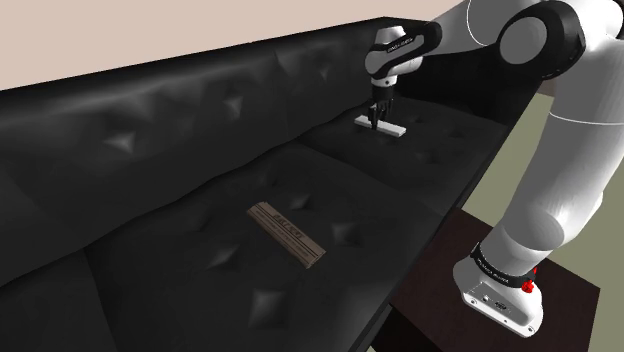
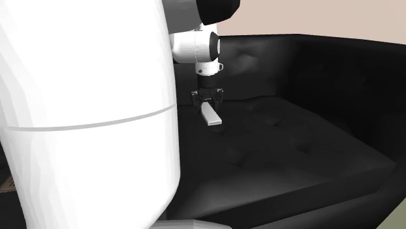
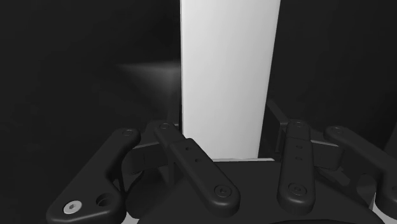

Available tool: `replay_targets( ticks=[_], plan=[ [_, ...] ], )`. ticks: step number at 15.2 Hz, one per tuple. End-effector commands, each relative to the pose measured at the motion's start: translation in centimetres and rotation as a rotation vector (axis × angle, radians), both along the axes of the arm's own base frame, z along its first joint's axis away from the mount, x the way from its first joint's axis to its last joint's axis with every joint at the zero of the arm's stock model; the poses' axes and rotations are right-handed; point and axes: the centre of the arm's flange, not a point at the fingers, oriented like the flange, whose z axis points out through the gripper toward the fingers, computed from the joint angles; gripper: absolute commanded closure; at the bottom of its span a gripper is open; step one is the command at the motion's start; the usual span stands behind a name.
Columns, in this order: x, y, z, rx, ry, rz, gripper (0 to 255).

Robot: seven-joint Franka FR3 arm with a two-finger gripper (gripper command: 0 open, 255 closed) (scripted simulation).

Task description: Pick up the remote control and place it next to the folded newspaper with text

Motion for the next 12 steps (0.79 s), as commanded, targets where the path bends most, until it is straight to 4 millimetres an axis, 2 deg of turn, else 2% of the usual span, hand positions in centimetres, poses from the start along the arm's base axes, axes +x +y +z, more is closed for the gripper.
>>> replay_targets(
  ticks=[1,11,12],
  plan=[
    [0.0,0.0,1.1,0.000,0.000,0.000,255],
    [0.0,0.0,6.4,0.000,0.000,0.000,255],
    [0.0,0.0,6.4,0.000,0.000,0.000,255]
  ],
)
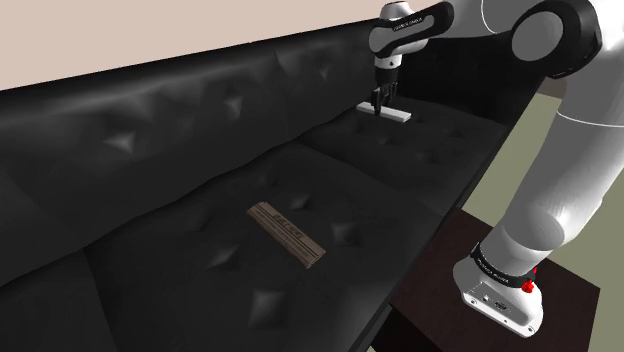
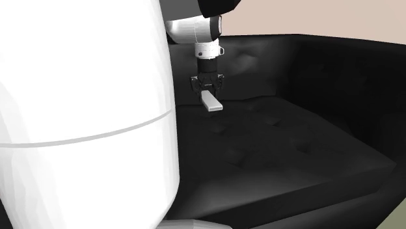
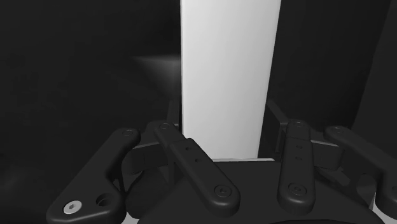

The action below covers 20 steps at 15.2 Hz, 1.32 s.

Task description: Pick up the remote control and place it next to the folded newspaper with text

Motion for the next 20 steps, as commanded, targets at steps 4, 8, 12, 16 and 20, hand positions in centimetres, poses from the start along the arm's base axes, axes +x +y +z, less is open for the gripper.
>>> replay_targets(
  ticks=[4,8,12,16,20],
  plan=[
    [0.6,5.2,0.5,0.000,0.000,0.000,255],
    [1.2,10.5,0.6,0.000,0.000,0.000,255],
    [1.8,15.7,0.8,0.000,0.000,0.000,255],
    [2.4,21.0,1.0,0.000,0.000,0.000,255],
    [3.0,26.2,1.2,0.000,0.000,0.000,255]
  ],
)
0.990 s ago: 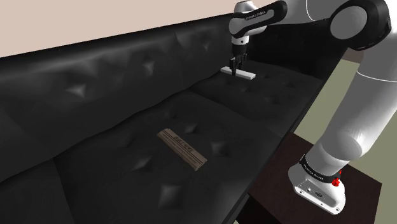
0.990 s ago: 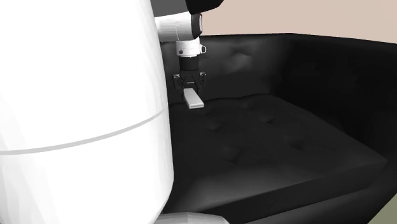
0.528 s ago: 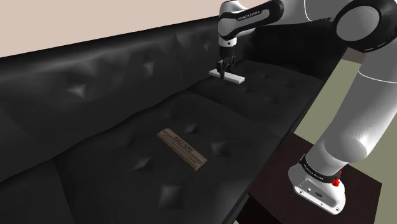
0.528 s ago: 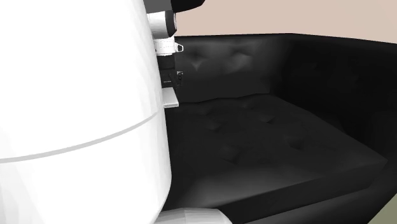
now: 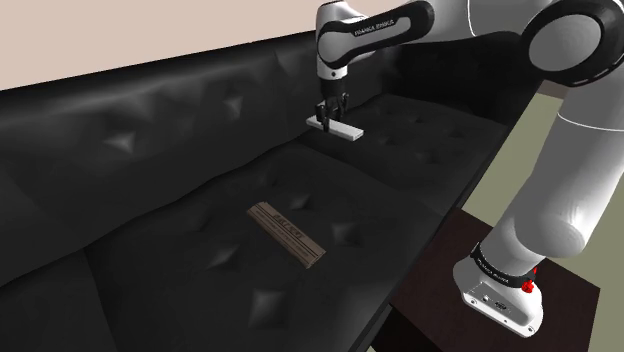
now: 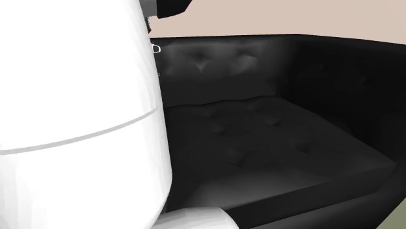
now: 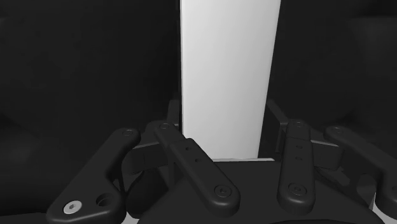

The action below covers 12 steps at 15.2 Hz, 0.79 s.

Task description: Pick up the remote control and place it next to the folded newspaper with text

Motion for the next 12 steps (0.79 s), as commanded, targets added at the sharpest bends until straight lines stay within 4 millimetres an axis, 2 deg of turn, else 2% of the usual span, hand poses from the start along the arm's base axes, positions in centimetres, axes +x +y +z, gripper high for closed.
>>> replay_targets(
  ticks=[1,12],
  plan=[
    [0.4,2.6,0.1,0.000,-0.001,-0.001,255],
    [2.1,17.1,0.6,0.000,-0.001,-0.001,255]
  ],
)
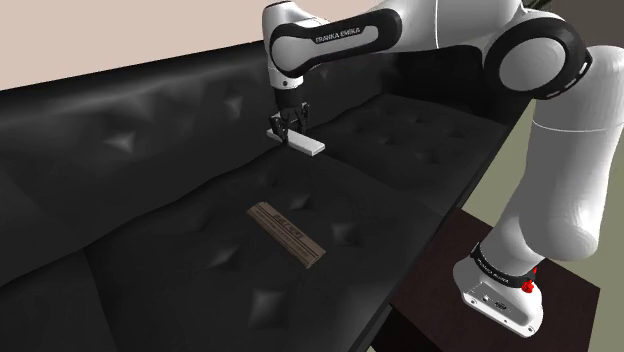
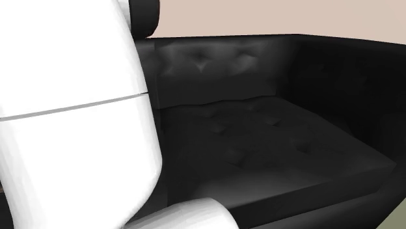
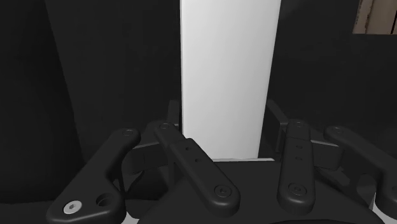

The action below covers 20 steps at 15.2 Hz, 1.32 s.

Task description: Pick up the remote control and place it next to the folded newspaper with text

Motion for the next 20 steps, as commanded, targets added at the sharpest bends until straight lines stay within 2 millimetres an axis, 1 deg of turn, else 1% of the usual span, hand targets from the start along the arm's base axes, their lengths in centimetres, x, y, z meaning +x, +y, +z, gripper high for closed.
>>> replay_targets(
  ticks=[1,12,13,20],
  plan=[
    [0.4,2.8,0.2,0.000,-0.001,-0.001,255],
    [2.0,17.2,0.6,0.000,-0.001,-0.001,255],
    [2.2,18.8,0.7,0.000,-0.001,-0.001,255],
    [2.2,18.8,-3.0,0.000,-0.001,-0.001,255]
  ],
)
